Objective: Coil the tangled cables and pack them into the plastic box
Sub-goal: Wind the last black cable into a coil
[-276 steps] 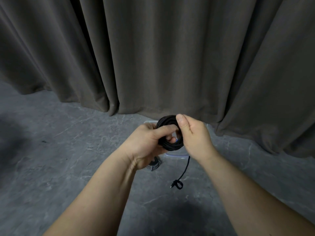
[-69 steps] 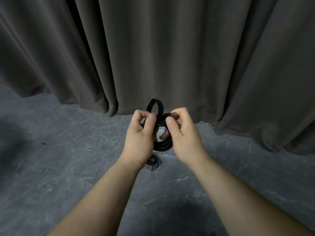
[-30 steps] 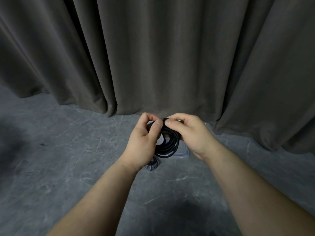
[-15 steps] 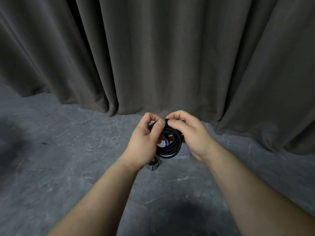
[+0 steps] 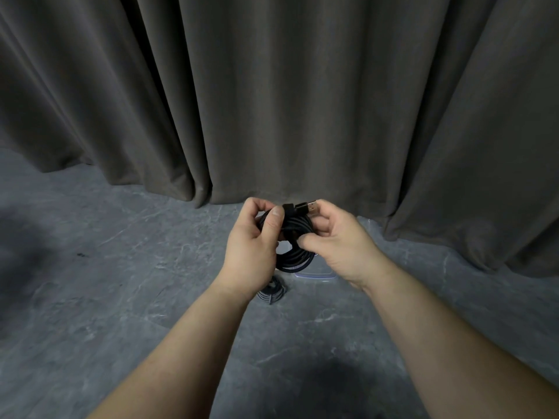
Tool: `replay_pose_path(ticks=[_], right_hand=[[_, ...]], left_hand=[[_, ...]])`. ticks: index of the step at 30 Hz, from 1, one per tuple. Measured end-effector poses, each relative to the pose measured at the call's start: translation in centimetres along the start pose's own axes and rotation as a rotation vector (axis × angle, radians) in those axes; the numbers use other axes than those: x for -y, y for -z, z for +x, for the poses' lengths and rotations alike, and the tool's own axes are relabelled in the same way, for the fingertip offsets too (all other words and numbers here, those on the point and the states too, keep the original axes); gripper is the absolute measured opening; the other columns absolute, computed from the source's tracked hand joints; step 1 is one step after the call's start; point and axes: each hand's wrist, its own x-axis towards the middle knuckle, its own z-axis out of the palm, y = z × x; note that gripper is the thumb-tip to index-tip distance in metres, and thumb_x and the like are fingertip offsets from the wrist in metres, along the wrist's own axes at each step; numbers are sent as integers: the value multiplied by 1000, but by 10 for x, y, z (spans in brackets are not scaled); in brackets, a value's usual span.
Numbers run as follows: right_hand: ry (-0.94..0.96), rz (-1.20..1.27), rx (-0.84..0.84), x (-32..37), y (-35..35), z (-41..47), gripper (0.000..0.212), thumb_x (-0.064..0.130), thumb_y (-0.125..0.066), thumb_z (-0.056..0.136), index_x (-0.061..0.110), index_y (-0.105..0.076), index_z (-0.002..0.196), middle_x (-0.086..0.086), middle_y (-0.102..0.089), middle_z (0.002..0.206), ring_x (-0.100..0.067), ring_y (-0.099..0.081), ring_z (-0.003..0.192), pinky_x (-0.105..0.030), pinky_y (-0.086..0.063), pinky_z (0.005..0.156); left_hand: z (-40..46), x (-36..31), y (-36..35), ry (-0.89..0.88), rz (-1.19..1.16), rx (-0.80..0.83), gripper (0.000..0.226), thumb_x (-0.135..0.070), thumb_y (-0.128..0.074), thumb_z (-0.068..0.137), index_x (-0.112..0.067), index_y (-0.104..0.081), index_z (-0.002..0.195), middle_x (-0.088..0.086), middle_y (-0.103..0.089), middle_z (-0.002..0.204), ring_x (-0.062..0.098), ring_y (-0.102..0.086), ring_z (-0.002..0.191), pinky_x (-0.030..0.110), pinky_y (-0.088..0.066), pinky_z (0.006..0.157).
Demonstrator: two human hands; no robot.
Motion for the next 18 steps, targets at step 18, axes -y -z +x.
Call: replay_pose_path(ticks=[18], right_hand=[[570, -788, -387, -11, -10, -5, 8, 28, -63, 79, 20, -63, 77, 11, -43, 88, -10, -49, 78, -28, -44, 65]], left_hand=[[3, 1, 5, 102, -63, -126, 15, -21, -52, 98, -7, -51, 92, -1, -59, 64, 12, -52, 59, 24, -45, 54]])
